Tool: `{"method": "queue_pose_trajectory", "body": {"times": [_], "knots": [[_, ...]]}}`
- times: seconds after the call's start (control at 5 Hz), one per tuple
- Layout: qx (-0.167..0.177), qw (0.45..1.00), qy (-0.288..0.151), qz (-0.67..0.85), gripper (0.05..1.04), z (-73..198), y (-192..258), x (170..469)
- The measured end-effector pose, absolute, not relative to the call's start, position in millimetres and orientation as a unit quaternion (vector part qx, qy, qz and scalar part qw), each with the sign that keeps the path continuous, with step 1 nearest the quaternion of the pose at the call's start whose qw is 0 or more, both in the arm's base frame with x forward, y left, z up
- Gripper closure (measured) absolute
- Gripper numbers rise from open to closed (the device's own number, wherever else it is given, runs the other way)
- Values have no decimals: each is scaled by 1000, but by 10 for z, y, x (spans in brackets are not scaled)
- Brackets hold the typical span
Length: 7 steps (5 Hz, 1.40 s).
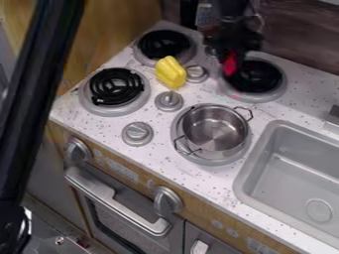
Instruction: Move the red object to the bottom left side of the burner
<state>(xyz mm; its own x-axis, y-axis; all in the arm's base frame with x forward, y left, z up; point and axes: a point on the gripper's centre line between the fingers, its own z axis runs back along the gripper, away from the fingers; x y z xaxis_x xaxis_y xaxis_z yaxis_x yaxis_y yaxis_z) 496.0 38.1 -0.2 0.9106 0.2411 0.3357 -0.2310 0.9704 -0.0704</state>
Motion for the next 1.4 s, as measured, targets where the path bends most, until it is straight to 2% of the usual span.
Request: {"method": "queue_pose_trajectory", "body": {"times": [0.2,0.4,0.6,0.8,1.2,1.4], "knots": [[-7,974,-172,146,679,-60,623,4905],[22,972,-164,164,679,-96,901,4809],[53,964,-166,202,679,50,1399,4582],[71,960,-124,241,679,-168,1754,4190],[87,956,-110,259,679,-97,2020,3867],[84,957,-87,263,679,-223,2143,3734]]}}
